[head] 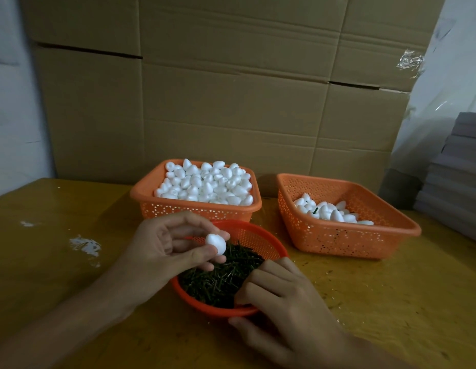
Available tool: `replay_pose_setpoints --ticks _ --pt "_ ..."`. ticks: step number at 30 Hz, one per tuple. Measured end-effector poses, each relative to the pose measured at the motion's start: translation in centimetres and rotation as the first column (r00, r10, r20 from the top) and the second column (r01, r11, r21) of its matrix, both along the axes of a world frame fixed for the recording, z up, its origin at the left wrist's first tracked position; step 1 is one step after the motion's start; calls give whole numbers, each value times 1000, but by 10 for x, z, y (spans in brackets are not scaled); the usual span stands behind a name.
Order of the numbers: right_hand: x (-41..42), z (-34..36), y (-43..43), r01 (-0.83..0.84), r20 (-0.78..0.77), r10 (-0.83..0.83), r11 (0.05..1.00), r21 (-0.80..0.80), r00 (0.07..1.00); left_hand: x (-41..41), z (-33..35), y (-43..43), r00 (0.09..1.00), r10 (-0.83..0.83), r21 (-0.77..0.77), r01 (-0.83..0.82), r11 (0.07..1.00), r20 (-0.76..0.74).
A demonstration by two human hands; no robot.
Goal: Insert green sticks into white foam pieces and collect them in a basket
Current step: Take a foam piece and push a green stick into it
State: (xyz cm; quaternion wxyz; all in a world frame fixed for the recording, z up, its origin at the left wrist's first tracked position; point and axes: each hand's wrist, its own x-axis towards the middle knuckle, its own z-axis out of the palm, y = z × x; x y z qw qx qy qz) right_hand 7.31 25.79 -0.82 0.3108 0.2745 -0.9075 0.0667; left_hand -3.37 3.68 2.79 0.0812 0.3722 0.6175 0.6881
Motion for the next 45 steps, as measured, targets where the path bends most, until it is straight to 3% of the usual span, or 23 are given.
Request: replay_pose_setpoints --ticks 17,45 --pt "-1 -1 0 -1 11 1 1000 -8 1000 0 -1 -1 999 -32 53 32 998 -14" --pt "-1 -1 1 -11 -1 11 1000 -8 1000 2 -1 -2 982 1 -53 -11 999 -188"
